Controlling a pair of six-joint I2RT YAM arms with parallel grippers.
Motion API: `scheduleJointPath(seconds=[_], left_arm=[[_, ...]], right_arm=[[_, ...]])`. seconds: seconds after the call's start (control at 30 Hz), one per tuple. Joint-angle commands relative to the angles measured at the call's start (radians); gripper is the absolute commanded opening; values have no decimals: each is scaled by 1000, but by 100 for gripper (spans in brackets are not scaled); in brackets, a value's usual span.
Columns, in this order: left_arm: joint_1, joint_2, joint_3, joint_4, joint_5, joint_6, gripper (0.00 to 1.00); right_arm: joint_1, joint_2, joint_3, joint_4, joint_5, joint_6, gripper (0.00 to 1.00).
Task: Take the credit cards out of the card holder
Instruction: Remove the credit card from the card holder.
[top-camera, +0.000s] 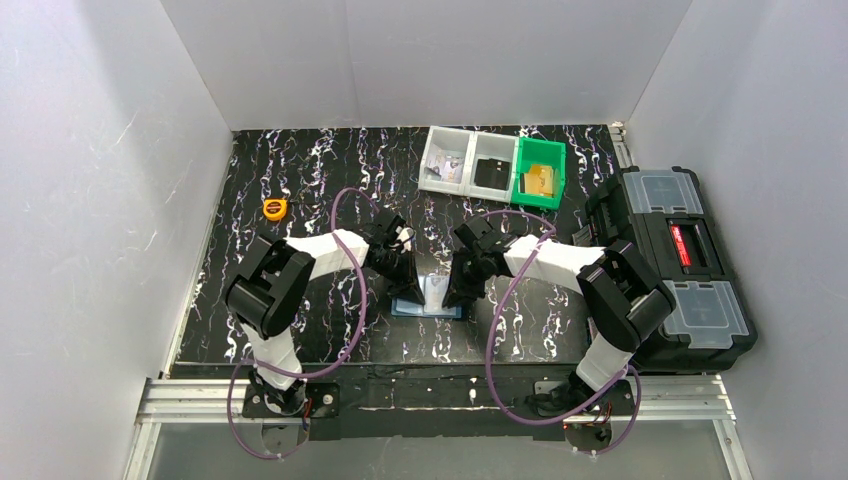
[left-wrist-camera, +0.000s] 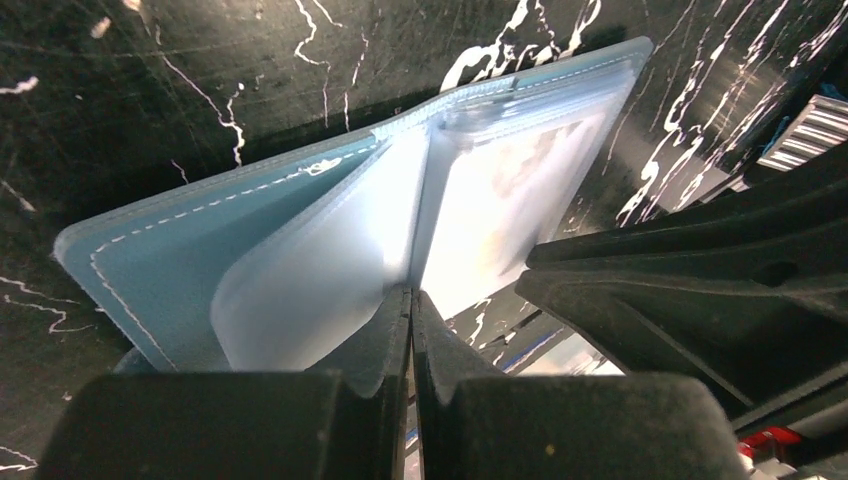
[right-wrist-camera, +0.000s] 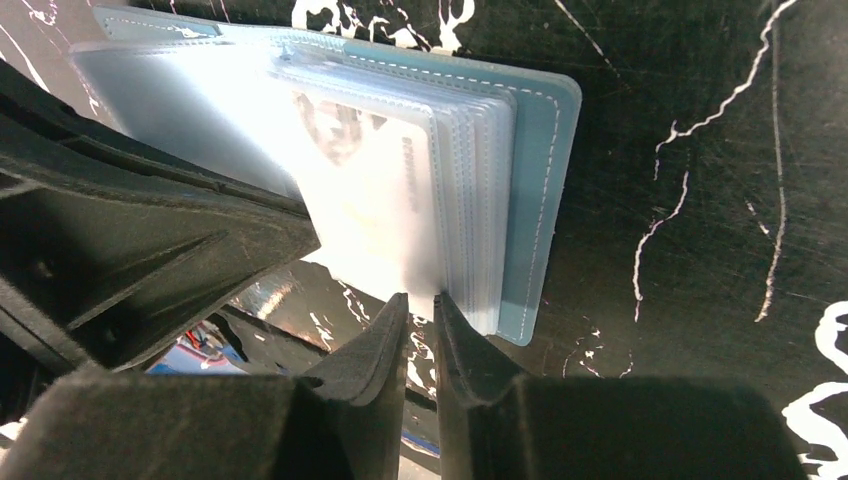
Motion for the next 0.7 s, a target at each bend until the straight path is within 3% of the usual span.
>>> scheduleJointPath(seconds=[0.0,0.4,0.67], left_arm=[[-22,29,24,-72,-60,43,0],[-55,129,71,-204,-192,75,0],[-59,138,71,-208,-197,70,0]], right_arm=[[-1,7,34,1,7,-17,23],[-12,-98,58,-58,54,-27,40],[-18,-102,29,-17,15,-11,41]])
